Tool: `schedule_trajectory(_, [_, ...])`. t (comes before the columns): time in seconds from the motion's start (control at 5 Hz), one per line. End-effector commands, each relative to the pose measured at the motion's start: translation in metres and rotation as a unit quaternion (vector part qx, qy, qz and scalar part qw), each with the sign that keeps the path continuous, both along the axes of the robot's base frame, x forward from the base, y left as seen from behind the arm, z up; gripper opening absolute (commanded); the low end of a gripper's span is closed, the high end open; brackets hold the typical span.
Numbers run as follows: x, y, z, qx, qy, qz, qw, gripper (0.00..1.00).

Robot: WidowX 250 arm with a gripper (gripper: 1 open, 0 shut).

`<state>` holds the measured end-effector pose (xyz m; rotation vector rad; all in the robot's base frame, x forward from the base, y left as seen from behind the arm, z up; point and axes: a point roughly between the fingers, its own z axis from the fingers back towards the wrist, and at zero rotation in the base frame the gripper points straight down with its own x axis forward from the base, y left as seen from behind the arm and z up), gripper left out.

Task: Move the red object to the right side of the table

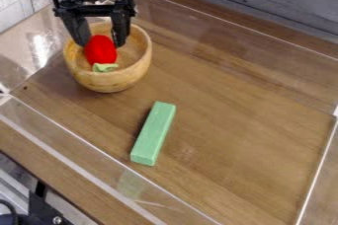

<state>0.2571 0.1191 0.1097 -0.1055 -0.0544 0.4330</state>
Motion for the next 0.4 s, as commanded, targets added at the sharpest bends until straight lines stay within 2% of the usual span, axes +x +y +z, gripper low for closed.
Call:
schedule_trajectory(0.0, [0.002,0.015,-0.001,0.016,-0.017,-0.013,0.9996,1.0])
schedule_trajectory(0.2, [-0.002,0.023,-0.014,0.017,-0.017,-0.032,0.9992,1.0])
